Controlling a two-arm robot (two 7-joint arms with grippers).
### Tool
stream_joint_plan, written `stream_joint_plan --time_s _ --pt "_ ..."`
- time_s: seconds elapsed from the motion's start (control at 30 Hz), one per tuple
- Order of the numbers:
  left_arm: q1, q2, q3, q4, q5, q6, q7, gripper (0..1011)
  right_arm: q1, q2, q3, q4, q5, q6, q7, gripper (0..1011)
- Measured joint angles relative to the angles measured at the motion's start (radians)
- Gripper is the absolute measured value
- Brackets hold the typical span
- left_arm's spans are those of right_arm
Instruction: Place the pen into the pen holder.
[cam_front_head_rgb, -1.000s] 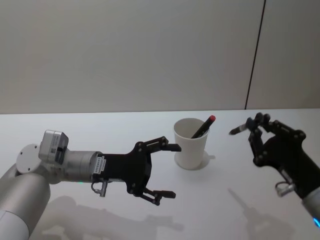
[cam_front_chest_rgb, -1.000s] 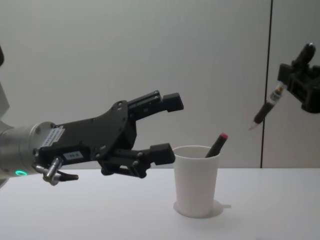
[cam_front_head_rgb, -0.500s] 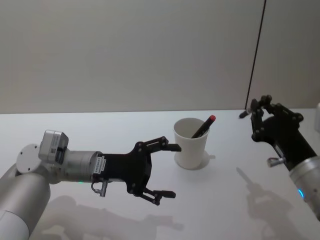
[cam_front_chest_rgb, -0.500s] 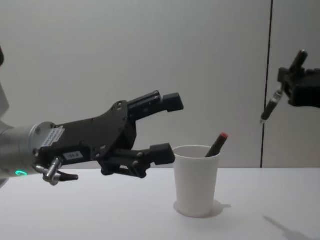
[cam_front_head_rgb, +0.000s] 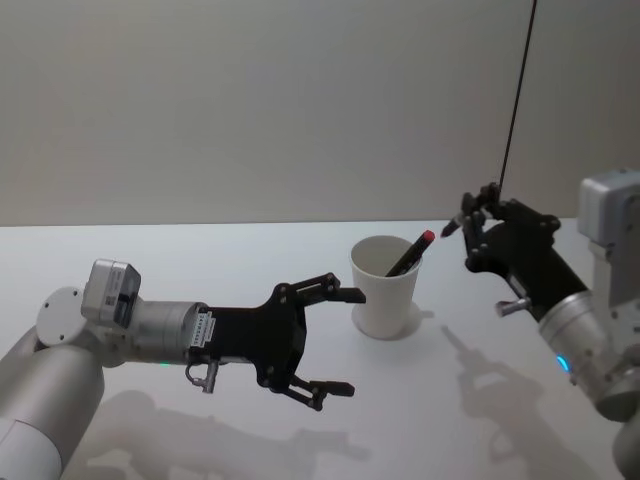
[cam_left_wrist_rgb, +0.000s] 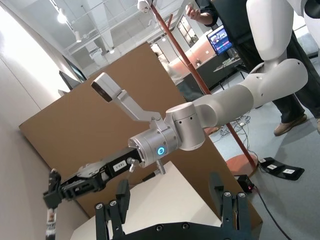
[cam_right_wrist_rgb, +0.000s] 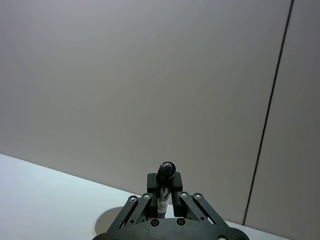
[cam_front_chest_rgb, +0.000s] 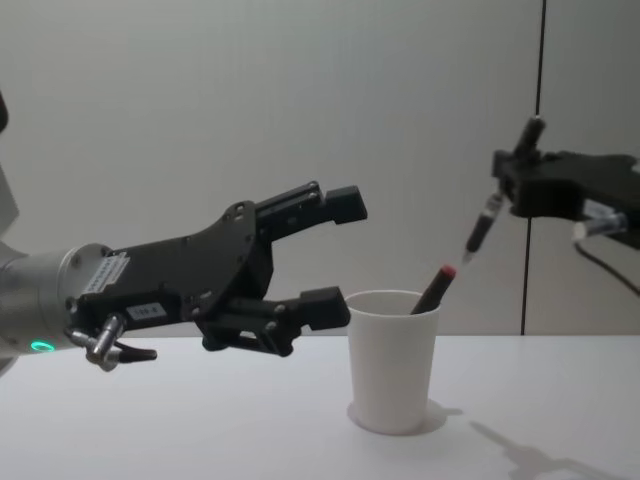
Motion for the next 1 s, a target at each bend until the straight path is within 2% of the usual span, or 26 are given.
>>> stream_joint_plan --time_s 0.27,0.47,1.0 --pt "0.0 0.0 0.0 0.0 0.0 0.0 0.0 1000 0.037 -0.035 -0.018 0.037 -0.002 0.028 0.052 151" --pt "0.0 0.0 0.0 0.0 0.0 0.0 0.0 1000 0.056 -0.053 -0.027 0.055 -0.013 0.054 0.063 151" --pt "0.0 0.0 0.0 0.0 0.0 0.0 0.0 1000 0.099 -0.094 -0.034 0.098 -0.05 0.15 -0.003 151"
